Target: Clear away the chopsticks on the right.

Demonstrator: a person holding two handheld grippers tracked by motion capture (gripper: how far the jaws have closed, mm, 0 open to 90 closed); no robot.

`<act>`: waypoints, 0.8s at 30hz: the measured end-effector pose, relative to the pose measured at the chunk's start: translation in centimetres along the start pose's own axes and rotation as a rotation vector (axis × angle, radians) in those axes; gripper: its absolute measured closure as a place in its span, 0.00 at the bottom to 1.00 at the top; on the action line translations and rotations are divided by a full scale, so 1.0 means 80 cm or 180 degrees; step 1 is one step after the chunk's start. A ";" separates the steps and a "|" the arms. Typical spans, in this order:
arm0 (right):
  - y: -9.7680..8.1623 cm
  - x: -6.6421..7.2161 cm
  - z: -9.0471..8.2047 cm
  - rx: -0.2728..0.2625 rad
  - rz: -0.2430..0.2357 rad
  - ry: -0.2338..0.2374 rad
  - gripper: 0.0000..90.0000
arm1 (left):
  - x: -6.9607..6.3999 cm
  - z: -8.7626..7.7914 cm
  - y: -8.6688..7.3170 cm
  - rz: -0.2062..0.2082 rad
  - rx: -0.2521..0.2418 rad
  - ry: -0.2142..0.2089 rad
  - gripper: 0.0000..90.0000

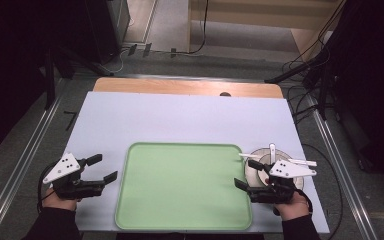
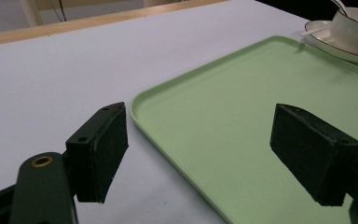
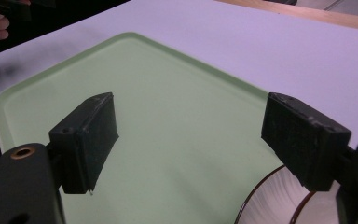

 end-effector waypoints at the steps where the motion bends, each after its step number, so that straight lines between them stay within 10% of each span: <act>1: 0.000 0.000 0.000 0.0000 0.0000 0.0002 0.21 | 0.000 0.000 0.000 -0.0007 0.0000 -0.0002 0.21; 24: -0.001 0.000 0.000 0.0026 0.0012 0.0009 0.21 | 0.002 0.003 -0.003 -0.0026 0.0074 0.0004 0.21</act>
Point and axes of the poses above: each handheld gripper's, and its own axes: z roughly forward along the jaws, y roughly out of its top, x roughly to its left, the point moved 7 cm from there along z, roughly forward along the jaws, and after that the axes turned 13 degrees about y, right-handed, at the moved point
